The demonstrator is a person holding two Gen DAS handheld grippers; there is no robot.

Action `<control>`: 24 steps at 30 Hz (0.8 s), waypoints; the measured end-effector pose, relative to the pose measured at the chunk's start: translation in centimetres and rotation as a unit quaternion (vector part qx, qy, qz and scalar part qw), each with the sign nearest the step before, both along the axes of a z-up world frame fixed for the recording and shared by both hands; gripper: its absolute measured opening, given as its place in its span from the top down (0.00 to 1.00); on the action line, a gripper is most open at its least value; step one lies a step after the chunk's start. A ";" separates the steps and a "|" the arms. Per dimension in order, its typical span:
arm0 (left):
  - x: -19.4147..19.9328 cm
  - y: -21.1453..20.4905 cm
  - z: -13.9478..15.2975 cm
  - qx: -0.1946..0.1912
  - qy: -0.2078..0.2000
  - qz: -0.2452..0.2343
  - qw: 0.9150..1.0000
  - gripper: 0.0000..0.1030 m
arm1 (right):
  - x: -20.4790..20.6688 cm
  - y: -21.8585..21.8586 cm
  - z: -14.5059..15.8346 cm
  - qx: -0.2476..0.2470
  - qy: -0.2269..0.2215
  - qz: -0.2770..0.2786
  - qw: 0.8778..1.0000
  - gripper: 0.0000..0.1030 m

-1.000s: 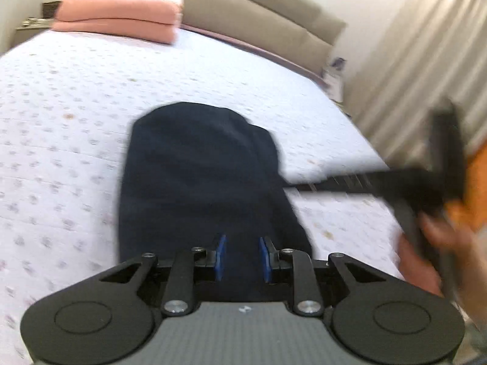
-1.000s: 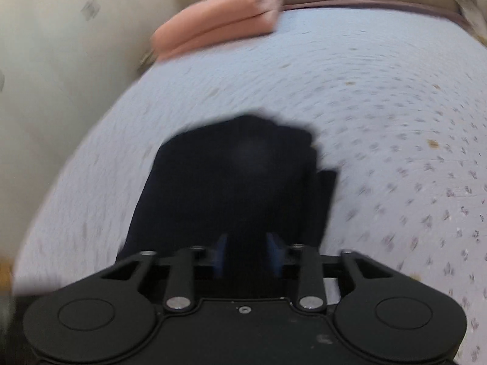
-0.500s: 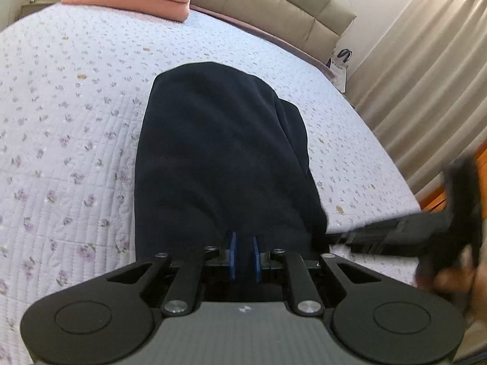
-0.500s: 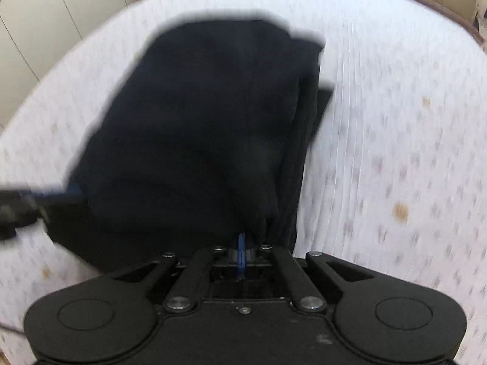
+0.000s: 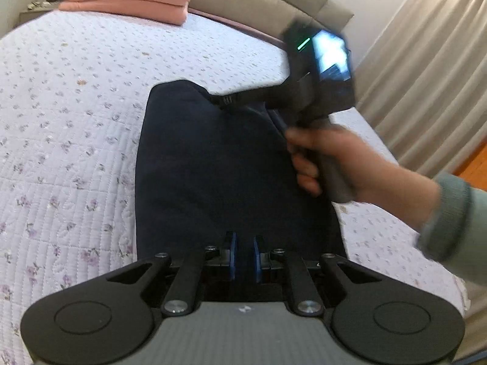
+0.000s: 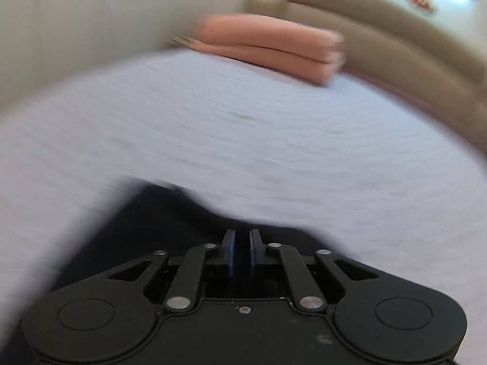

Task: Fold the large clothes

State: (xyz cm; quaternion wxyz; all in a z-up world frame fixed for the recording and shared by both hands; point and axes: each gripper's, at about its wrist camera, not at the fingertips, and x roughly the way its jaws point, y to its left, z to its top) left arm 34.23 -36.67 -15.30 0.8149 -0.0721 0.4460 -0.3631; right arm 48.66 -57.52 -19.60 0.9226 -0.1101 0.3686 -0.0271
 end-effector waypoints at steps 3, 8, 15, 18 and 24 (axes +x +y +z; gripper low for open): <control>-0.2 1.2 -0.4 -0.013 0.021 -0.004 1.000 0.90 | 0.9 -5.8 -1.1 0.061 0.040 -0.056 0.996 1.00; -0.1 2.5 -0.6 -0.018 0.051 -0.004 0.999 0.93 | -1.8 -8.4 1.7 0.063 0.045 -0.119 0.990 0.89; 1.8 1.8 2.6 -0.044 0.018 0.001 0.999 0.92 | -11.2 -3.2 6.4 0.171 0.035 -0.035 0.984 0.78; 2.7 0.7 1.9 -0.040 0.020 -0.001 0.999 0.92 | -12.5 -0.7 3.9 0.140 0.066 -0.022 0.988 0.80; 2.4 1.5 -1.5 -0.057 0.076 0.000 0.996 0.93 | -15.5 -1.1 1.7 0.119 0.087 -0.041 0.988 0.92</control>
